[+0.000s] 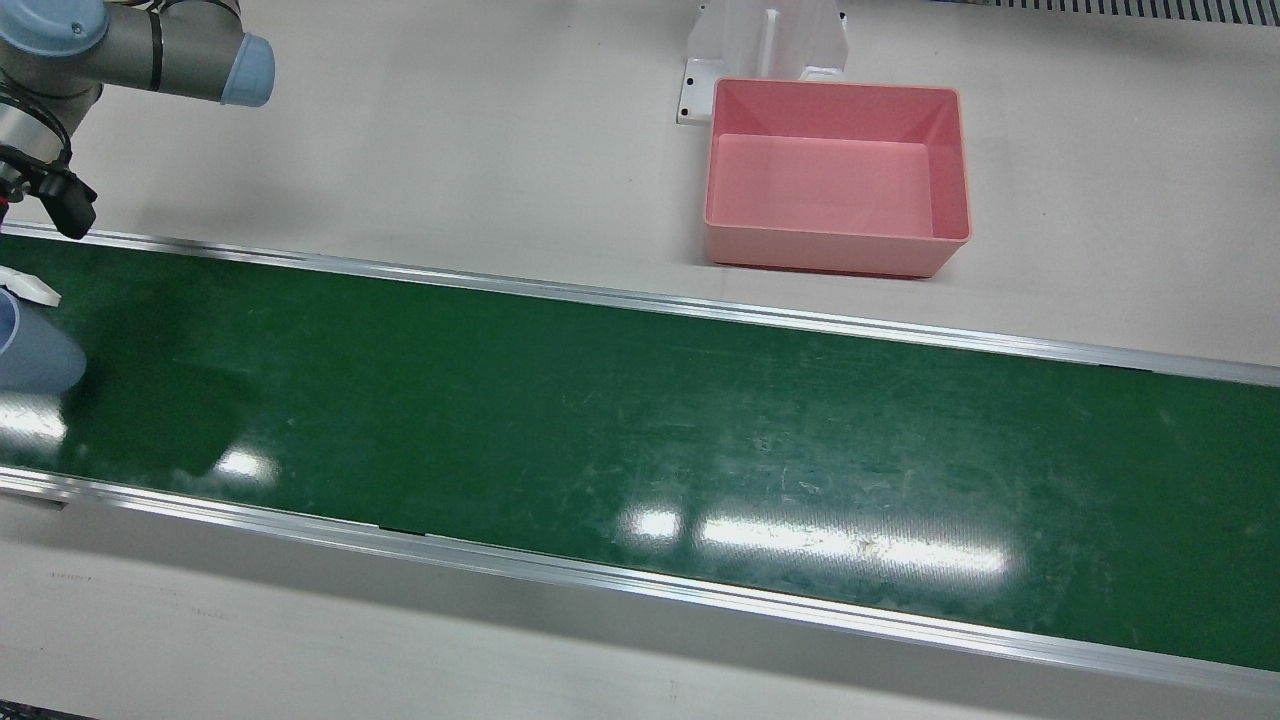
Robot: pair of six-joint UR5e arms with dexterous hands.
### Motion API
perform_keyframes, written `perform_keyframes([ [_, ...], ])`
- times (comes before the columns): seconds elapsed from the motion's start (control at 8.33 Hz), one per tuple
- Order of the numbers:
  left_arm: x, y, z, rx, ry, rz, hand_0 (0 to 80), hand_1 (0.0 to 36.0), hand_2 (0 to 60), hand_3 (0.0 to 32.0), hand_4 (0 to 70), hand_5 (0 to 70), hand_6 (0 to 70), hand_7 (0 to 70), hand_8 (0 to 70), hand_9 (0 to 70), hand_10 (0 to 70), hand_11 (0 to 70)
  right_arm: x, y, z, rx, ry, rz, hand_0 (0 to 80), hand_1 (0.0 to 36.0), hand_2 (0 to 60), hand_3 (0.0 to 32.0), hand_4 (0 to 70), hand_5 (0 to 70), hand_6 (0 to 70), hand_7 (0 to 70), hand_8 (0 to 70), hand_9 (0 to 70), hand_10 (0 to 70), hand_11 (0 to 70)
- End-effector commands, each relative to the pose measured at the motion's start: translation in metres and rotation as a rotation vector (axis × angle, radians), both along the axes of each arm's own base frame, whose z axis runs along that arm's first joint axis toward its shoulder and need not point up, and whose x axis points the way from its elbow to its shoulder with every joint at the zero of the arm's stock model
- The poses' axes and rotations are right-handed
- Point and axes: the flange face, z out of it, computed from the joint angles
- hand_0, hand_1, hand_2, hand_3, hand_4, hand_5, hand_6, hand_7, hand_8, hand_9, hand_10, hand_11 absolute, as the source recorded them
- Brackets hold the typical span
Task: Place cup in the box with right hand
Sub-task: 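Close the right hand around the light blue cup on the belt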
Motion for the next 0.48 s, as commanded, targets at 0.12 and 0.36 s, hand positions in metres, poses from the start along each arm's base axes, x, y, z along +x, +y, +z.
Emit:
perform_keyframes([
  [0.12, 0.0, 0.0, 0.0, 0.0, 0.0, 0.0, 0.0, 0.0, 0.0, 0.0, 0.0, 0.0, 0.0, 0.0, 0.0, 0.0, 0.0, 0.0, -0.004, 0.026, -0.172, 0.251, -0.05, -0.126, 48.0, 11.1, 30.7, 0.0, 70.0, 0.0, 14.0, 63.9, 11.5, 24.8, 5.1, 6.3],
  [0.36, 0.0, 0.0, 0.0, 0.0, 0.0, 0.0, 0.0, 0.0, 0.0, 0.0, 0.0, 0.0, 0.0, 0.0, 0.0, 0.0, 0.0, 0.0, -0.048, 0.098, -0.297, 0.38, -0.024, -0.24, 49.4, 11.7, 27.8, 0.0, 70.0, 0.1, 17.9, 70.0, 13.1, 32.2, 7.0, 9.2],
])
